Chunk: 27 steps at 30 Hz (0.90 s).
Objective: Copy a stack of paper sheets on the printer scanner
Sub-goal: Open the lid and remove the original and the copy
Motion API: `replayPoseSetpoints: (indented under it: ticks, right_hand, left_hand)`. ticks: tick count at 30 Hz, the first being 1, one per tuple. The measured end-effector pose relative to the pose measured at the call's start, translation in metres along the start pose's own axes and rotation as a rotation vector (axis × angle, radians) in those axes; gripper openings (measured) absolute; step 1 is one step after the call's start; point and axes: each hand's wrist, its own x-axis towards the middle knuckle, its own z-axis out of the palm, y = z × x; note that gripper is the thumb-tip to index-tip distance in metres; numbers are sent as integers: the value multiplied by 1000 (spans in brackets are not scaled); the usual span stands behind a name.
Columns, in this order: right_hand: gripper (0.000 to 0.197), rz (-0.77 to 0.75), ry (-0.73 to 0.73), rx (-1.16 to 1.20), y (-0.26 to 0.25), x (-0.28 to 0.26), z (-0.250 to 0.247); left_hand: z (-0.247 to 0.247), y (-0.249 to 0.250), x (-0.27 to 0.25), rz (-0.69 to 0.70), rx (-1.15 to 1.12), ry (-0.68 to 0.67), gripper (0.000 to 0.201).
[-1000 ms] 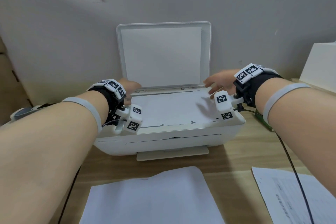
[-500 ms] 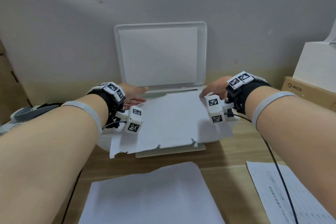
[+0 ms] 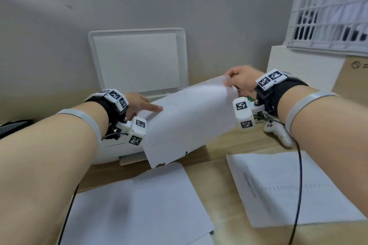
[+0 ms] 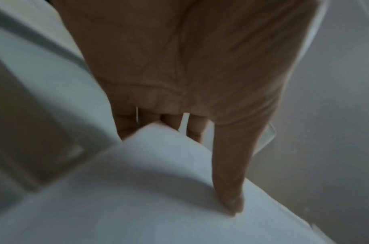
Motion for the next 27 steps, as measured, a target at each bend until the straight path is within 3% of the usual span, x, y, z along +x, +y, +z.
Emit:
replayPoseSetpoints:
  ticks: [4,7,11,15,18,21,25,27]
  right_hand:
    - [4,28,277,-97,33,-39,-69]
    - [28,206,240,57,62,-69,-113]
    - [42,411,54,-133,109,-104,-155]
    - [11,471,117,-341,136,-144,-168]
    - [18,494,174,-550,153,-162,-162]
    - [20,597,158,-614,175,-164,-152]
    - [27,649,110,-592,200,-157,-137]
    - [25,641,107,-574,207,-150,-130]
  left_hand:
    - [38,51,-9,114,-367,-137,35]
    - [63,93,-16,187,-486,-123,8]
    - [98,139,-14,280,-422,62,10]
    - [142,172,-27,278,-244,132,13]
    - [176,181,-29,240,-35,-18,38]
    - [207,174,-27,125,23,-145,38]
    - [231,159,-15,31,-168,-130,31]
    - [235,155,-9,38,-130,-92,30]
